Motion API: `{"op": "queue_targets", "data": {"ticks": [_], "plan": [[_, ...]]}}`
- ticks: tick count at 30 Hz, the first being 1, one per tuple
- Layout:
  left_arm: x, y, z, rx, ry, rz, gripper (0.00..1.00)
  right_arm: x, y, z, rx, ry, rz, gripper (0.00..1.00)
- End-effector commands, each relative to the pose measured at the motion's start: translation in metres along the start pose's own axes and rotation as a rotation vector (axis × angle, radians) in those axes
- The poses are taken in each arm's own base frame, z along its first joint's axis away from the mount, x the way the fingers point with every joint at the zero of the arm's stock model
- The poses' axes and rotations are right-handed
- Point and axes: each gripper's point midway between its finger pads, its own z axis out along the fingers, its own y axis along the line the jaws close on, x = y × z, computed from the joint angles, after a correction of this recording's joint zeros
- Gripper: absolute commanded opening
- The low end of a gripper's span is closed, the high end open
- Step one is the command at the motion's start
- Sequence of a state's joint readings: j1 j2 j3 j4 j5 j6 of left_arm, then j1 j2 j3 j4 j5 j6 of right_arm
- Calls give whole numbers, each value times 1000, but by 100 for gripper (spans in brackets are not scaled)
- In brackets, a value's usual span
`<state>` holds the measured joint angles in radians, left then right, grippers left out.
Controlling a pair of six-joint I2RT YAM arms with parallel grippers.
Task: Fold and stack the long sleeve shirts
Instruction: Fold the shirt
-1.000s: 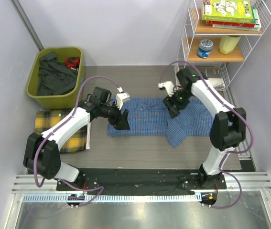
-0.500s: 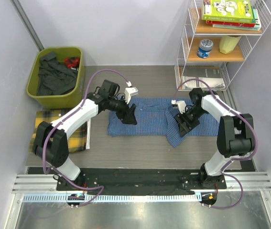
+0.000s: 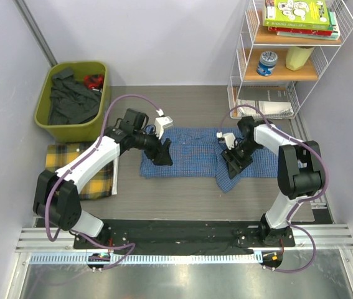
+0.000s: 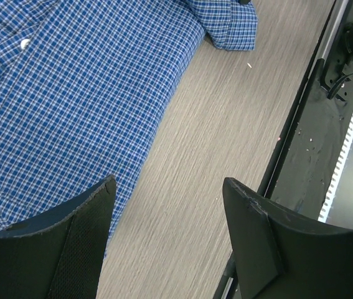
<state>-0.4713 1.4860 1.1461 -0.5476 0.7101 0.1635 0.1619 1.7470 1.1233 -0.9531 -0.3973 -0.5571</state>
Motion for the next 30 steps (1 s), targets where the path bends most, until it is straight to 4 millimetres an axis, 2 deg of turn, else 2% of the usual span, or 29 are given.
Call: {"op": "queue_targets", "data": {"ticks": [1,5,7,8,9,10,11,12,13,14,16,18,21,25,27,28,29,30], "plan": [[-6,-3,-11,-16,-32,22,70,-5,-14,-14,97,-32,2,58],[-7,-4,-10,-7,-33,20,70,10,-18,-8,87,6,38,62],[-7,-3,-9,-7,-31,22,70,11,-13,-3,61,3,45,63],[-7,-3,-10,-8,-32,24,70,10,-10,-3,45,0,50,60],[-7,-3,-9,-8,-31,25,70,5,-5,-4,17,-17,50,56],[-6,-2,-9,-9,-31,23,70,0,-1,-5,-6,-34,47,45],[-5,-3,-9,-7,-28,22,70,-2,6,-8,-40,-41,49,39],[-5,-2,-9,-8,-28,18,70,-11,10,-14,-60,-67,35,32],[-5,-3,-10,-4,-31,14,70,-21,24,-20,-131,-115,21,19],[-5,-3,-11,-1,-34,8,70,-24,33,-26,-172,-125,20,15],[-5,-1,-13,0,-43,-15,70,-47,49,-41,-243,-205,-3,1],[-5,5,-15,-9,-50,-40,69,-69,59,-53,-273,-258,-24,1],[-3,18,-16,-32,-64,-94,69,-103,75,-55,-322,-309,-40,1],[-4,37,-11,-46,-83,-179,69,-156,91,-41,-339,-387,-93,1],[-4,45,-3,-43,-93,-233,68,-177,97,-30,-359,-394,-62,1],[-6,46,0,-29,-101,-247,69,-186,98,-29,-361,-406,-61,8],[-5,44,7,4,-100,-315,70,-198,102,-34,-369,-417,-73,20],[-12,45,10,14,-130,-321,70,-199,101,-28,-384,-397,-68,41]]}}
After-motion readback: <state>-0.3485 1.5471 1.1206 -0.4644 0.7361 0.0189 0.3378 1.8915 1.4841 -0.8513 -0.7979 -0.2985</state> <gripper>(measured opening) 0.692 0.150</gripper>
